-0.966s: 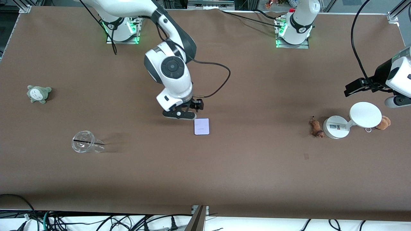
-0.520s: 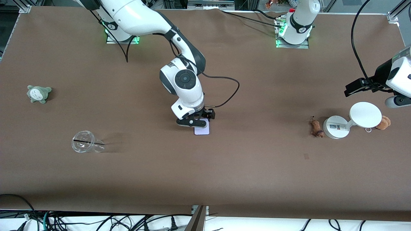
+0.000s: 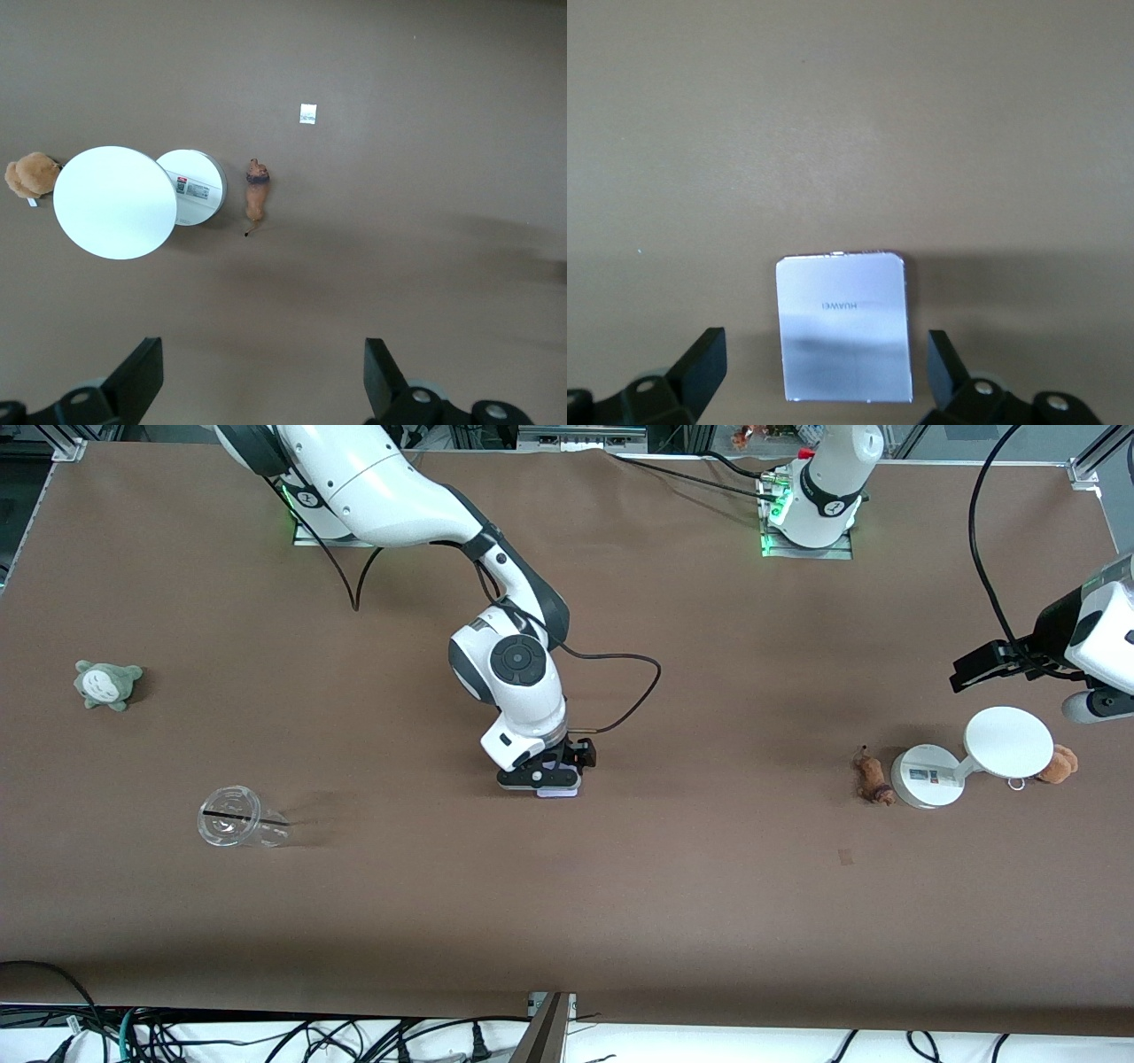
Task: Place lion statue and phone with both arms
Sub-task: 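Close the right gripper on the white phone's edge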
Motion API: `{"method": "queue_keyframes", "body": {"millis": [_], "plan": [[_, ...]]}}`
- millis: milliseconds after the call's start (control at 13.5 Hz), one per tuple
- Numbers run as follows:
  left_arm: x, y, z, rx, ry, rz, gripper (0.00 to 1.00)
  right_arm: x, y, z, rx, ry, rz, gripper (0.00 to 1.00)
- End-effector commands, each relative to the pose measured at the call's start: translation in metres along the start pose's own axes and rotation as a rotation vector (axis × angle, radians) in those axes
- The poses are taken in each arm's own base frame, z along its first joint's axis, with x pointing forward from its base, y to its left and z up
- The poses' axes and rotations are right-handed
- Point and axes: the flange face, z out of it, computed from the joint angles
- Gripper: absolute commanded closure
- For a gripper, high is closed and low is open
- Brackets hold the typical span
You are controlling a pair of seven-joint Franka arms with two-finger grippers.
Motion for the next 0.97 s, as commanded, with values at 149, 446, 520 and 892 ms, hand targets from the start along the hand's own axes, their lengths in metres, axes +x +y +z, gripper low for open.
{"method": "queue_keyframes", "body": {"millis": [149,446,520,892], "plan": [[0.003,-0.001,-0.005,-0.028,-0.003,0.014,0.0,-0.003,-0.007,0.021,-0.017,0.044,-0.081,0.0],[0.003,-0.001,-0.005,-0.028,-0.003,0.014,0.0,-0.007,-0.006,0.029,-0.047,0.056,-0.117,0.0],[0.003,-0.001,-0.005,-0.028,-0.003,0.014,0.0,-0.008,-0.007,0.028,-0.044,0.056,-0.11,0.0],[0.003,0.0,-0.005,-0.027,-0.004,0.015,0.0,-0.017,-0.011,0.045,-0.029,0.061,-0.105,0.0]]}}
